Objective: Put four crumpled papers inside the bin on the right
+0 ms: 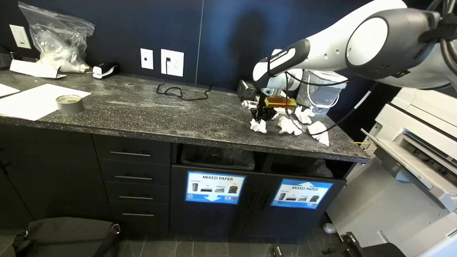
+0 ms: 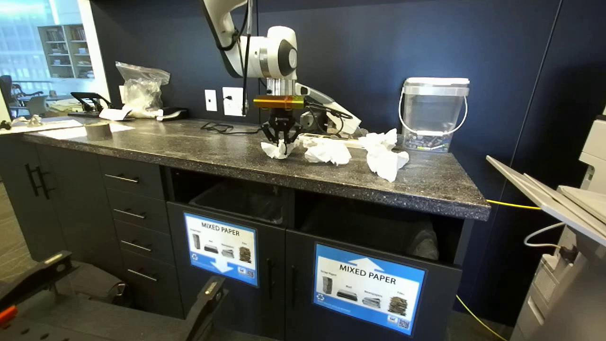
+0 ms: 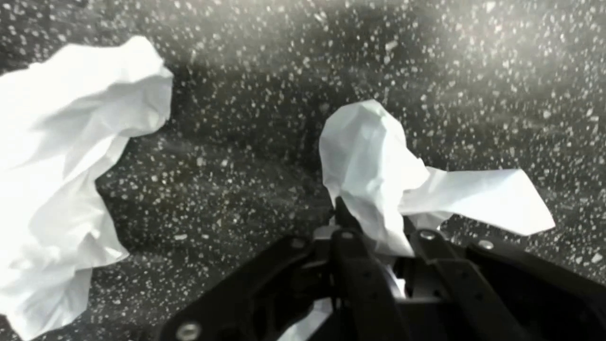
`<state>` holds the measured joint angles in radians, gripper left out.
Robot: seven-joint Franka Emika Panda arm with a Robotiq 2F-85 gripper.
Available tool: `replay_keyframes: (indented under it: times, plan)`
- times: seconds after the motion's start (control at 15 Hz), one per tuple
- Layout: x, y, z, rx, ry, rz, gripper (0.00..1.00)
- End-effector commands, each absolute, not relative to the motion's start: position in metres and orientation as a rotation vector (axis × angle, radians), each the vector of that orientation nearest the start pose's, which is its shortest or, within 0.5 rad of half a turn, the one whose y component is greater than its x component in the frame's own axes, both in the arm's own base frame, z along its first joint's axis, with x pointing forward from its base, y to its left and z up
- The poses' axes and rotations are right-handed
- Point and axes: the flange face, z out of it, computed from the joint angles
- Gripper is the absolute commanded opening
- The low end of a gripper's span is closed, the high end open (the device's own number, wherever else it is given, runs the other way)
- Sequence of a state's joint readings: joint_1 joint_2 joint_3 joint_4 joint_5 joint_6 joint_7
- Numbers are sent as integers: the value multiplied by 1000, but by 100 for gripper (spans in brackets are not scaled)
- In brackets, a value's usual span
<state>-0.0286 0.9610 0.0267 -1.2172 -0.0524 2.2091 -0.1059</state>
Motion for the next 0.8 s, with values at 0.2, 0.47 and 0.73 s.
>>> replay_keyframes:
  times: [0.2,0.47,0.73]
  plan:
    - [693,-26,186,-3141,-313,71,17]
    - [654,-42,188,-3163,-306,76,16]
    - [612,-59,186,-3180,-281,-7,16]
